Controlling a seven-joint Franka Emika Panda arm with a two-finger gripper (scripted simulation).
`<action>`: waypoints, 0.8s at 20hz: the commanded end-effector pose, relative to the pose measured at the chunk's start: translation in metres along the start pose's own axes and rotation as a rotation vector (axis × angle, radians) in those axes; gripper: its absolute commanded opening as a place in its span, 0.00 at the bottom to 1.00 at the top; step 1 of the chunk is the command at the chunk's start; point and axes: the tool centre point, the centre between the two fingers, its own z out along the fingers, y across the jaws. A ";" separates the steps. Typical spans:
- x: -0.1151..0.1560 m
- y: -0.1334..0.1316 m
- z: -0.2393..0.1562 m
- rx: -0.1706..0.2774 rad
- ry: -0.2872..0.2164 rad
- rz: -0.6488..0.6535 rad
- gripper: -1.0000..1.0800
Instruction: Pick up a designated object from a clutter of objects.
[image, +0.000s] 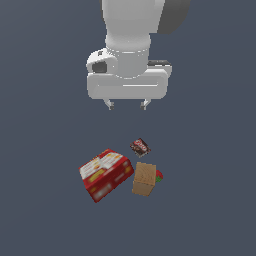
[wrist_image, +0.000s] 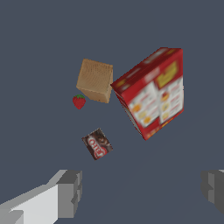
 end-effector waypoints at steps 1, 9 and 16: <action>0.000 0.000 0.000 0.000 0.000 0.000 0.96; -0.004 0.004 0.000 -0.017 -0.013 -0.005 0.96; -0.002 0.004 0.001 -0.017 -0.014 -0.003 0.96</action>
